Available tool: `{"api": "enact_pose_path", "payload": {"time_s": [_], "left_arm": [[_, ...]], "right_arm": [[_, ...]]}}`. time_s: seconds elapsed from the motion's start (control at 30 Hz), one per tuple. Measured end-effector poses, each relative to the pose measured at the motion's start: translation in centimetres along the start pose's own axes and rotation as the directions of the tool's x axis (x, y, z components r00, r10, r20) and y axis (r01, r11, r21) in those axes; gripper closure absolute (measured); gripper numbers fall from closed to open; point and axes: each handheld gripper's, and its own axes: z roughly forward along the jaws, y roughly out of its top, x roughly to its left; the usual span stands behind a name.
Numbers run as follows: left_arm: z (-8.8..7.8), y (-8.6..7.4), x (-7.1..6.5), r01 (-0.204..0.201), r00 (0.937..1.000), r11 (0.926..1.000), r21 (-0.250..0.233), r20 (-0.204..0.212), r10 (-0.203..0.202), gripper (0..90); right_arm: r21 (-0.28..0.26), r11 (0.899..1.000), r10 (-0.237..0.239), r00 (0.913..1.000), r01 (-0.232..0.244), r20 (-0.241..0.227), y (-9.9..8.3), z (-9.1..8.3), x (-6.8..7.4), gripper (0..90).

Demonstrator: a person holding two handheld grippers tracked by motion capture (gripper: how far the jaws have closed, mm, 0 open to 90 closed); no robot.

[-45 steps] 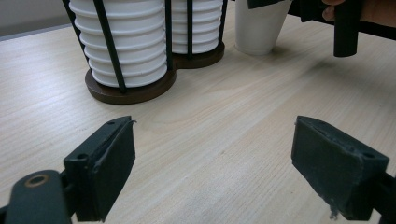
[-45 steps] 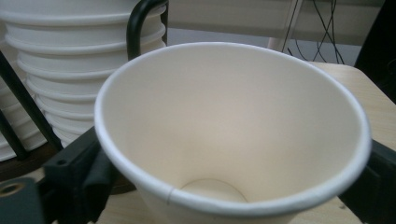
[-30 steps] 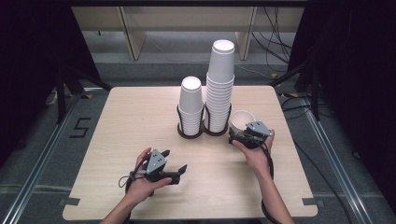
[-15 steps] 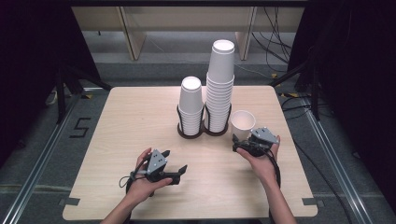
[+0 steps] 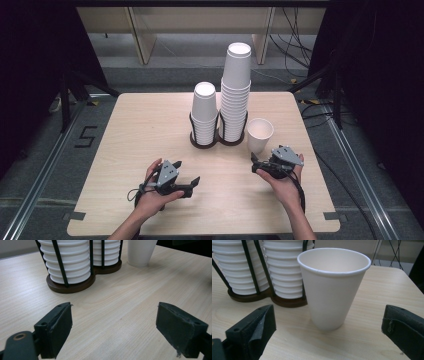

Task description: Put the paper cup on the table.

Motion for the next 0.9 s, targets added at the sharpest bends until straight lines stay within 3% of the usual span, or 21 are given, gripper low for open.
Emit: {"api": "enact_pose_path", "payload": {"time_s": [0.33, 0.57, 0.6, 0.67, 0.77, 0.8, 0.83, 0.9], "left_arm": [[0.0, -0.1, 0.1, 0.003, 1.0000, 1.0000, -0.001, -0.003, -0.003, 13.5], [0.0, -0.1, 0.0, -0.003, 1.0000, 1.0000, 0.009, -0.005, 0.003, 13.5], [0.1, -0.1, 0.0, -0.003, 1.0000, 1.0000, 0.008, -0.004, 0.003, 13.6], [0.1, 0.0, -0.1, -0.005, 1.0000, 0.9999, 0.011, -0.004, 0.005, 13.6], [0.2, 0.0, -0.1, -0.008, 1.0000, 1.0000, 0.005, 0.005, 0.008, 13.7], [0.2, 0.0, -0.2, -0.008, 1.0000, 0.9999, 0.011, 0.000, 0.008, 13.7], [0.2, 0.1, -0.2, -0.010, 0.9999, 0.9999, 0.014, -0.001, 0.010, 13.7], [0.3, 0.1, -0.2, -0.010, 0.9999, 0.9999, 0.010, 0.001, 0.010, 13.6]], "right_arm": [[-0.017, 1.000, -0.001, 1.0000, 0.001, -0.005, -1.1, -2.1, -0.2, 0.4], [-0.018, 1.000, -0.010, 0.9996, 0.010, 0.025, -2.6, -3.9, -0.5, 0.4], [-0.025, 0.999, 0.035, 0.9992, -0.034, 0.019, -2.9, -4.1, -0.3, 0.4], [-0.020, 1.000, 0.022, 0.9990, -0.021, 0.040, -3.3, -4.5, -0.4, 0.4], [-0.028, 0.999, 0.023, 0.9996, -0.023, 0.013, -3.7, -4.8, -0.5, 0.4], [-0.030, 1.000, 0.000, 0.9997, 0.001, 0.023, -3.7, -4.9, -0.7, 0.4], [-0.027, 0.998, 0.049, 0.9982, -0.048, 0.034, -3.8, -5.1, -0.3, 0.4], [-0.022, 1.000, -0.003, 0.9996, 0.004, 0.027, -3.7, -5.2, -0.7, 0.4]]}}
